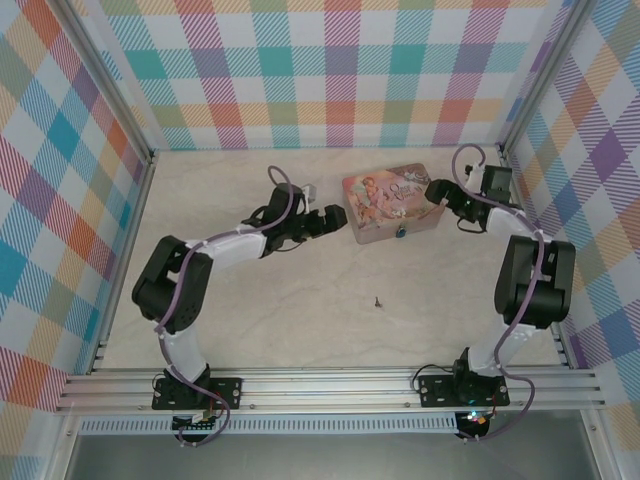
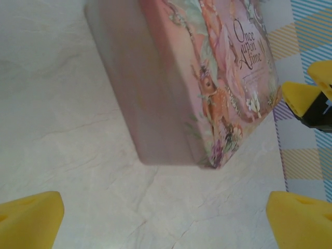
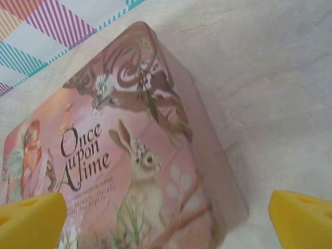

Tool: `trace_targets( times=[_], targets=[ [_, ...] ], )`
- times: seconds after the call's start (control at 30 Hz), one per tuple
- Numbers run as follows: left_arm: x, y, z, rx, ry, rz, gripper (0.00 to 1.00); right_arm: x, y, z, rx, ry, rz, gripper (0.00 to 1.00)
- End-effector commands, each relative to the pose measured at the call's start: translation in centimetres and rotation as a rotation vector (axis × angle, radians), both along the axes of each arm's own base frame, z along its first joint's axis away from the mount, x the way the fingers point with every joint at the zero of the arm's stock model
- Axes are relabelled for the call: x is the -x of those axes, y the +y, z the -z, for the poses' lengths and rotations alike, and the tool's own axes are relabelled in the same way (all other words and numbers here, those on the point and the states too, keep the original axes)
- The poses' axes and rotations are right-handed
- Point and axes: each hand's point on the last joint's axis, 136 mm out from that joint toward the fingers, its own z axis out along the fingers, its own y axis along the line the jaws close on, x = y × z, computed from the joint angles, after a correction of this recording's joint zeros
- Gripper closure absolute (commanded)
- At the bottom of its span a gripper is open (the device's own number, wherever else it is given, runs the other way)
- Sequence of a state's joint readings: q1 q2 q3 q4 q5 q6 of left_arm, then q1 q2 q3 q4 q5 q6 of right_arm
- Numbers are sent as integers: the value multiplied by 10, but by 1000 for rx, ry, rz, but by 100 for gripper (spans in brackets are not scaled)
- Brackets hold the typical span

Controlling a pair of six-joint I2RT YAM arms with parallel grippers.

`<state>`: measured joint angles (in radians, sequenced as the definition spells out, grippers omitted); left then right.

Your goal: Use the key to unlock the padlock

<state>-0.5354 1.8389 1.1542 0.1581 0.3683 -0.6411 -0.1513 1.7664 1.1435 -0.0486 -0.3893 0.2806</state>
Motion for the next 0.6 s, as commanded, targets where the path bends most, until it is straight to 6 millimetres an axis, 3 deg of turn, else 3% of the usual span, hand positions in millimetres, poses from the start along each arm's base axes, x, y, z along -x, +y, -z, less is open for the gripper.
trace_targets(
  times=[0.0,0.27,0.57],
  targets=[
    [-12,-19,-6,48,6,29,1,-12,8,-4,-52,-9,-50,1],
    [-30,-55,4,56,34,92,6,-23,17,10,-113,22,-102,10],
    [-49,-73,19,36,39,95,10,1,40,12,-150,33,-201,15]
  ],
)
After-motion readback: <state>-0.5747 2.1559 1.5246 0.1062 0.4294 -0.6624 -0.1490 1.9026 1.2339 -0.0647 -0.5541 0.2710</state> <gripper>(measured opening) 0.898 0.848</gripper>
